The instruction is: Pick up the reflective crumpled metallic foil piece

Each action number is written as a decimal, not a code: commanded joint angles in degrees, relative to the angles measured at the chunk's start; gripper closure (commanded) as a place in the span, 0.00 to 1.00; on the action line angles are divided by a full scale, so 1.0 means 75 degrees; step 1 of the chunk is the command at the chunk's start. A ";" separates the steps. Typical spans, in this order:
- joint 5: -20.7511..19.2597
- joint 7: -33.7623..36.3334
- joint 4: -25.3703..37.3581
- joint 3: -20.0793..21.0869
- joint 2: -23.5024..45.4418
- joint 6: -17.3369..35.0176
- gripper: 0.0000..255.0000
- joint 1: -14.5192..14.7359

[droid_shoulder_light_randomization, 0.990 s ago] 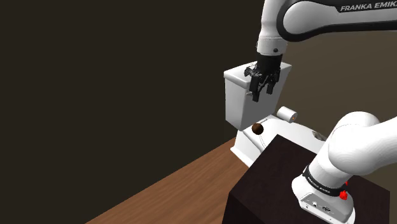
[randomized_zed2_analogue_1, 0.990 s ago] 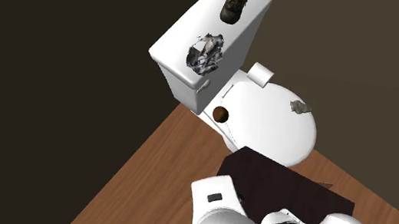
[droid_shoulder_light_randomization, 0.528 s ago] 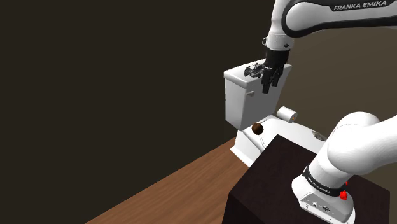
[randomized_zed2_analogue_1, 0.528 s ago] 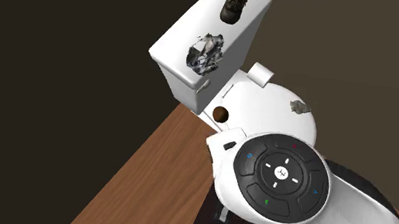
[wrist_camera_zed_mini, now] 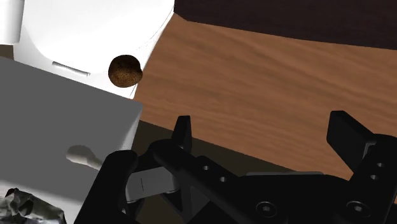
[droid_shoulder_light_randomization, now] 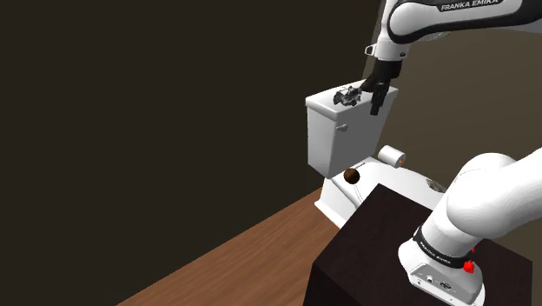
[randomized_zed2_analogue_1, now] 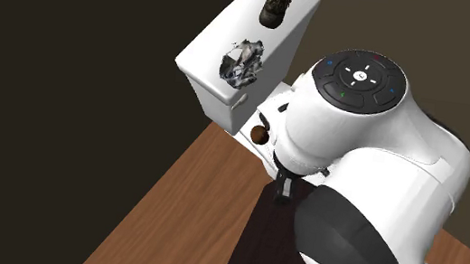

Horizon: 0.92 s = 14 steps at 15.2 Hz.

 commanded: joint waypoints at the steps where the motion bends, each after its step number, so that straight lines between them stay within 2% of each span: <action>1: -0.0112 -0.0710 0.0324 -0.0401 0.0422 0.0160 0.00 0.0044; 5: -0.0123 -0.2087 0.1109 -0.1158 0.1337 0.0393 0.00 0.0177; 8: 0.0067 -0.3169 0.1820 -0.1713 0.2152 0.0530 0.00 0.0305; 11: 0.0457 -0.4311 0.2641 -0.2246 0.3090 0.0603 0.00 0.0412; 14: 0.1068 -0.5515 0.3587 -0.2689 0.4169 0.0571 0.00 0.0394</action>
